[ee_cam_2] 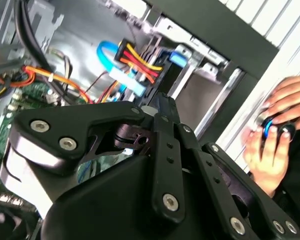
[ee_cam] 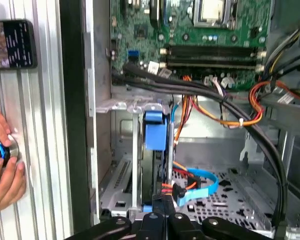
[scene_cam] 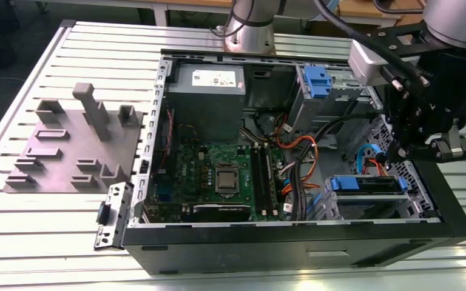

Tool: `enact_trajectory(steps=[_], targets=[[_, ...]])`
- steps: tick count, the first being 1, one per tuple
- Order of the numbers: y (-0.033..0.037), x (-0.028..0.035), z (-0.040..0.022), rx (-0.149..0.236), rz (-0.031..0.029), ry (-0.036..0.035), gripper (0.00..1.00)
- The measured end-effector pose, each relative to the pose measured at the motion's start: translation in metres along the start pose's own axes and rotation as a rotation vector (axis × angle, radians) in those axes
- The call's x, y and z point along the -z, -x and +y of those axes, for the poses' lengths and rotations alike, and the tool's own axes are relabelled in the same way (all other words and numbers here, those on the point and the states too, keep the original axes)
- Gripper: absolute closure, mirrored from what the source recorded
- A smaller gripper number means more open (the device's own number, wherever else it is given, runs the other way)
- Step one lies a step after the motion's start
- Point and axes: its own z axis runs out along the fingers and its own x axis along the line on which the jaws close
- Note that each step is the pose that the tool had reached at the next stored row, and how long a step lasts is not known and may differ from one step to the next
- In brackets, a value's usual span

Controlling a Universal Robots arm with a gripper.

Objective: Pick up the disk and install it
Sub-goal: 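Insert the second disk wire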

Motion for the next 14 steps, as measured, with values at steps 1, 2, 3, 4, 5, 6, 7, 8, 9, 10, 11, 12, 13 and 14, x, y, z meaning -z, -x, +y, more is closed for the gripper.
enact_trajectory(steps=[1, 2, 3, 4, 5, 6, 7, 8, 9, 10, 11, 12, 13, 14], targets=[[0.0000, 0.0000, 0.0000, 0.000, -0.0007, 0.0142, 0.89], [0.0000, 0.0001, 0.0000, 0.000, -0.0010, 0.0274, 0.89], [0.0000, 0.0001, 0.0000, 0.001, -0.0015, 0.0413, 0.89], [0.0000, 0.0000, 0.0000, 0.001, -0.0019, 0.0551, 0.89], [0.0000, 0.0000, 0.0000, 0.001, -0.0023, 0.0698, 0.89], [0.0000, 0.0001, 0.0000, 0.001, -0.0029, 0.0831, 0.89], [0.0000, 0.0001, 0.0000, 0.001, -0.0037, 0.0961, 0.89], [0.0000, 0.0000, 0.0000, 0.001, -0.0046, 0.1086, 0.89], [0.0000, 0.0000, -0.0001, 0.001, -0.0052, 0.1185, 0.89], [0.0000, 0.0000, -0.0003, 0.001, -0.0077, 0.1243, 0.89], [0.0000, 0.0000, -0.0004, 0.000, -0.0165, 0.1257, 0.89], [0.0000, -0.0001, -0.0007, -0.002, -0.0281, 0.1265, 0.89], [0.0000, -0.0003, -0.0015, -0.003, -0.0345, 0.1272, 0.89], [0.0000, -0.0007, -0.0033, -0.003, -0.0364, 0.1283, 0.89]])
